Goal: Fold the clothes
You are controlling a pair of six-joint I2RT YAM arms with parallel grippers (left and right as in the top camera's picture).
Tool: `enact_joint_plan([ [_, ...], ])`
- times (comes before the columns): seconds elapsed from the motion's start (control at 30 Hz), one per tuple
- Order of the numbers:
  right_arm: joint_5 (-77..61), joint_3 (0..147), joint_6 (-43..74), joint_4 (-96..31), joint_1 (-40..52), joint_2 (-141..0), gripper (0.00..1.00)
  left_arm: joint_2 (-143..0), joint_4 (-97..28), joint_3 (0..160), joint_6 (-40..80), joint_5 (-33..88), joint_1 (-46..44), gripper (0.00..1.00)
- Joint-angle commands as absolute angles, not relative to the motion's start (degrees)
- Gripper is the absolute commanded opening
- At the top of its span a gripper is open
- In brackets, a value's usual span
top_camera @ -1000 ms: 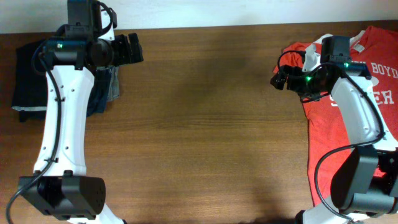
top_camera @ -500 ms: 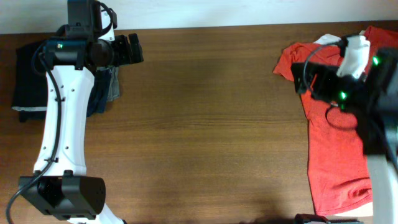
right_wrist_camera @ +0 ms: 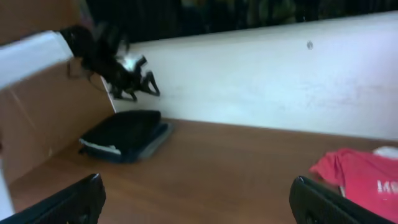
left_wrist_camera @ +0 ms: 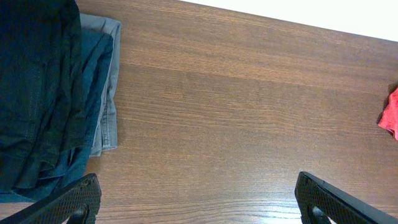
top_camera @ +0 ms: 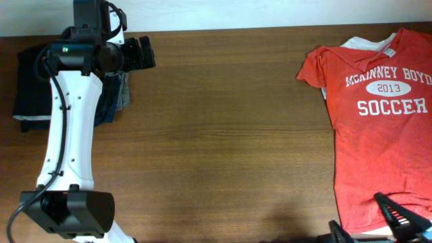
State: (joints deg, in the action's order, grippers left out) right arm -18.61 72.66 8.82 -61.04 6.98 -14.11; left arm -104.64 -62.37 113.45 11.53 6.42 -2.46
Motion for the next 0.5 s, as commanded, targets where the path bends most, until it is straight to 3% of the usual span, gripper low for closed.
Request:
enact_joint_plan([
  [0.0, -16.47, 63.2, 8.8, -55.75, 5.04, -9.28, 0.98, -104.9, -62.24, 113.4, 10.59, 6.0, -2.48, 0.99],
  [0.33, -15.46, 19.0, 8.8, -2.66, 0.58, -0.23, 0.98, -104.9, -62.26, 113.4, 10.59, 6.0, -2.48, 0.99],
  [0.47, -10.57, 8.36, 8.84, 7.05, 0.58, -0.21, 0.98, -104.9, -62.24, 113.4, 10.59, 6.0, -2.48, 0.99],
])
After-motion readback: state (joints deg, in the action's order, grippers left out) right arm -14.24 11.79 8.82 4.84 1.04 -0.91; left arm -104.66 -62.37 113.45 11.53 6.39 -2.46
